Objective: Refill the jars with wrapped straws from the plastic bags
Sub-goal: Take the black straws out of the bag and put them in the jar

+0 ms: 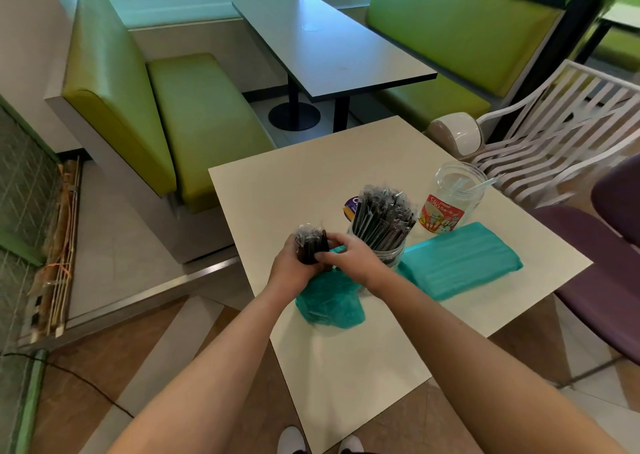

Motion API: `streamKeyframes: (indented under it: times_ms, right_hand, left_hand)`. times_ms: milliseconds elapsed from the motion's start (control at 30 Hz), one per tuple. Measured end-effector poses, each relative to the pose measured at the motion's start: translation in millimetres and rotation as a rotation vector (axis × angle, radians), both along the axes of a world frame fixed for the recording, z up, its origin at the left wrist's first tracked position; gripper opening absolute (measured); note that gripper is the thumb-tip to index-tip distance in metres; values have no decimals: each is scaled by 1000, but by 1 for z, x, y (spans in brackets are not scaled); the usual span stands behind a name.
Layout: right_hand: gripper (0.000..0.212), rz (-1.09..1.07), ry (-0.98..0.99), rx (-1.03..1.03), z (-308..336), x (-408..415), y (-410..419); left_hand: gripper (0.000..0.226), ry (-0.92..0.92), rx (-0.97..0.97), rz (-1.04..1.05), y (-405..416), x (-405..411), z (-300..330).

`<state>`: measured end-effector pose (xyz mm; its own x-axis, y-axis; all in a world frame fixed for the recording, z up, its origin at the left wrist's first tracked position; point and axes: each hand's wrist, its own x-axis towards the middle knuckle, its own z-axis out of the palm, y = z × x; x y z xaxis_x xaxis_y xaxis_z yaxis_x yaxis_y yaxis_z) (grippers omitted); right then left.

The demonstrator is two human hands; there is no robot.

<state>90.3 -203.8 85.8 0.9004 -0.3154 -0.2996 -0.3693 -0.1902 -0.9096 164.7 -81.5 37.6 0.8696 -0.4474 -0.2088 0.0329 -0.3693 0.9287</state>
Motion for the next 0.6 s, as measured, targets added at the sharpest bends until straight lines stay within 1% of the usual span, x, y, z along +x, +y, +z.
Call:
streamKeyframes:
  times_ms: [100,200,300,433,600]
  right_hand:
    - [32,7,8,-1,-1,1,-4]
    - [24,-16,21,-17,-6,3,-7]
    - [25,-38,35,-48,-10,5,-9]
    - [28,-53,21,-43,-14,3,-10]
    - [45,-7,24,-62,-10,-7,-11]
  left_hand:
    - [67,11,-25,-23,1,1,-2]
    - [67,36,-43,-64,3,2,2]
    - [57,42,-52,-96,7,0,6]
    - [42,32,-31,-40,10,1,5]
    - [33,60,-41,-1,8,0,3]
